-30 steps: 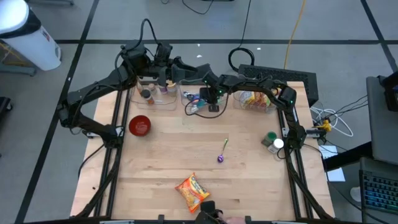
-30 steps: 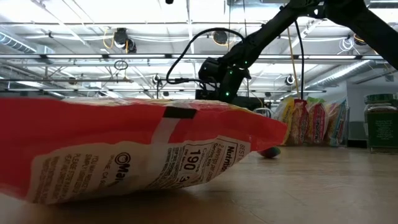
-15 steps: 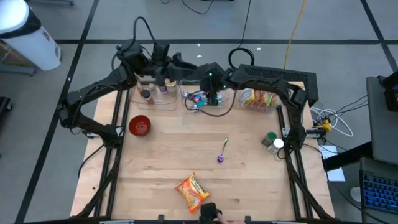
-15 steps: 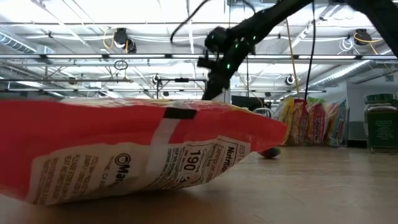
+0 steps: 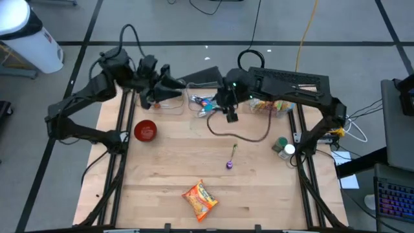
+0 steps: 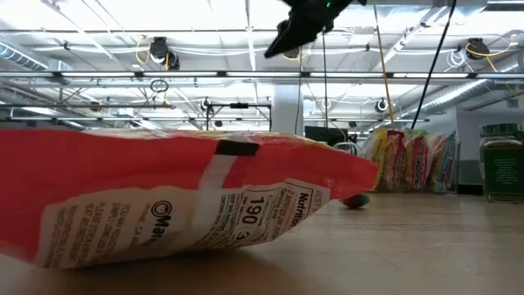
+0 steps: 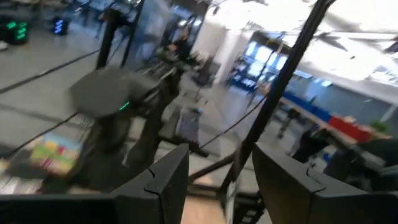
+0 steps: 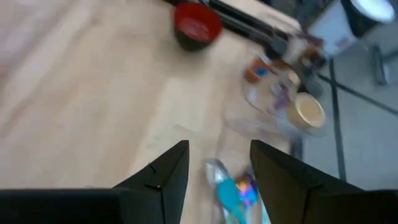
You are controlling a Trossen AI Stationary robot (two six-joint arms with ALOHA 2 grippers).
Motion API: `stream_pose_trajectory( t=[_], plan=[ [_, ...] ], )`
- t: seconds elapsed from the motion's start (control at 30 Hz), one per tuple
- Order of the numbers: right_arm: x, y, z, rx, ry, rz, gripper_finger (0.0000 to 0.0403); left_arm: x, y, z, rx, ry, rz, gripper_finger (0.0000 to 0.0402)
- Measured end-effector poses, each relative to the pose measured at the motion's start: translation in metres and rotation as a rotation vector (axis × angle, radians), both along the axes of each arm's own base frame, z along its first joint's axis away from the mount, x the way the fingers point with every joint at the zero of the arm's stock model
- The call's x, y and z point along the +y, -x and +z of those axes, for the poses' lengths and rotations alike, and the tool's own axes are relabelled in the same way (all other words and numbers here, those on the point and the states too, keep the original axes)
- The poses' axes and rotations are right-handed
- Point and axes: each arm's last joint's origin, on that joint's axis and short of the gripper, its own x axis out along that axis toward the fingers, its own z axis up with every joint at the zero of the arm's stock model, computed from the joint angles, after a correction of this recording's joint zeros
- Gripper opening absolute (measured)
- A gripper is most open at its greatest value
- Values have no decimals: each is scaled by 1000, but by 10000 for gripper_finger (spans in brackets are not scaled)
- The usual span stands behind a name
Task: Pick & Place Food Item
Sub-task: Put the blue spoon into the middle transparent bin
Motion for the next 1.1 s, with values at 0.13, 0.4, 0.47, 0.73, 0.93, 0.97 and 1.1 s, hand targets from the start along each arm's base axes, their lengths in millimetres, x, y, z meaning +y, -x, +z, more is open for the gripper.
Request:
stream_pose_trajectory(
  t=[0.13,0.4,0.47,0.73,0.93,0.97,1.1],
  plan=[
    [33,3,6,11,-50,144,168,-17,10,-3,69,-11,9,182],
    [89,-1,-26,287,-63,382,162,-41,10,-9,125,-53,-48,182],
    [98,-6,-40,354,-63,425,158,-45,10,-10,132,-60,-64,182],
    [115,-25,-87,562,13,493,147,-50,2,-15,161,-63,-98,182],
    [122,-33,-116,667,21,558,146,-54,2,-17,186,-72,-96,182],
    [122,-34,-120,677,19,559,146,-55,2,-17,190,-73,-90,182],
    [126,-32,-136,722,10,565,146,-58,2,-17,191,-77,-91,182]
  ],
)
